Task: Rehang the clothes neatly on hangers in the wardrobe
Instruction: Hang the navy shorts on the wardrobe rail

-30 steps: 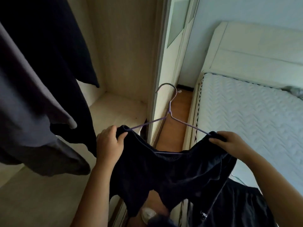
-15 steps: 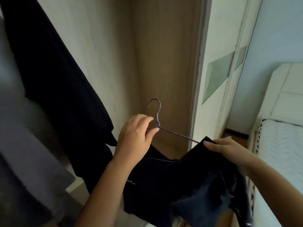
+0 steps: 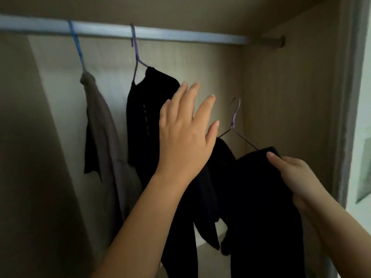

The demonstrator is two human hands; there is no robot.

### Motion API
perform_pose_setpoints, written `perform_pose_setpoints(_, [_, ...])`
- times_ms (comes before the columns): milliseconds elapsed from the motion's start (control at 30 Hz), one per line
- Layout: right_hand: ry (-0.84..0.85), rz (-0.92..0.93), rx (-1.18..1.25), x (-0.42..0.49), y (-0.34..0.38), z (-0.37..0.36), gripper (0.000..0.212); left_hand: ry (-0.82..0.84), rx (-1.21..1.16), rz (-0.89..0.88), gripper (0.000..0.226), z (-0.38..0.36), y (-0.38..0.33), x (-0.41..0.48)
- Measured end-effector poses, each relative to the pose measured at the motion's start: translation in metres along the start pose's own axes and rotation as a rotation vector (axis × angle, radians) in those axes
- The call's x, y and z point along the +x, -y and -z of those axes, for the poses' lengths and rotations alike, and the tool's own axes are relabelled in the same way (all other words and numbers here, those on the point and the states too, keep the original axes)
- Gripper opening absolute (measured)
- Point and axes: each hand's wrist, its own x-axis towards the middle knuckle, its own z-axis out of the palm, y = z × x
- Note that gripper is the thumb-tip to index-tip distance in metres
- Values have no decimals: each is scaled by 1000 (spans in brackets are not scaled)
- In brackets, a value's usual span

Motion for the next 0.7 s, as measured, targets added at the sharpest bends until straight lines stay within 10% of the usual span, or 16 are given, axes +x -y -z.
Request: perform_pose_setpoints(700, [40,502,105,64,146,-112,27,103,-213,214,51,-5,69,37])
